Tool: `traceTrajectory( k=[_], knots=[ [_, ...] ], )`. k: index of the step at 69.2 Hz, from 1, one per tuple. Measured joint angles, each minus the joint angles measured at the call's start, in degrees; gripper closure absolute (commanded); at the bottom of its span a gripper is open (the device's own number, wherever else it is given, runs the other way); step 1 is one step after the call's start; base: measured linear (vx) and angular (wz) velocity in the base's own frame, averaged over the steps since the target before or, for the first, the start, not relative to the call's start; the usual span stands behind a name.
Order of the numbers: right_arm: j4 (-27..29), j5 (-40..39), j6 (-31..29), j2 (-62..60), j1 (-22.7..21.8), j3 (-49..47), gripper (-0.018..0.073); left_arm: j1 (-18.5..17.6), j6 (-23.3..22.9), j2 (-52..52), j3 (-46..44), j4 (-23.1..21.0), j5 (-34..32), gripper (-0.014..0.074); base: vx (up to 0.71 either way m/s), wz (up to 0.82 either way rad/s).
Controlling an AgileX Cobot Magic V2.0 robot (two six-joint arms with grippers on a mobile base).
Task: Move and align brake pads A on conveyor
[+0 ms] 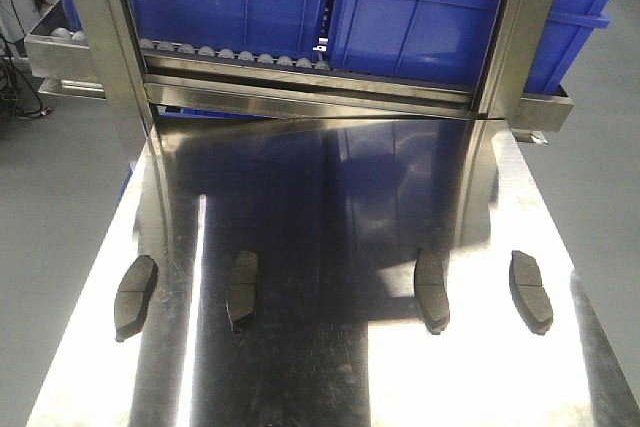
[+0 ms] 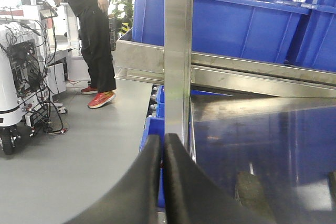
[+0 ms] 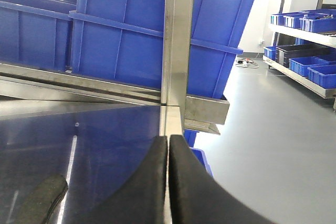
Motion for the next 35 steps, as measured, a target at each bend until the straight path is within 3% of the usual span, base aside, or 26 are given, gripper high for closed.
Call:
traceTrajectory(
  k=[35],
  knots=[
    [0.0, 0.0, 0.0, 0.0, 0.0, 0.0, 0.0569, 0.0, 0.0, 0.0, 0.0, 0.0, 0.0, 0.0602, 0.0, 0.0]
  ],
)
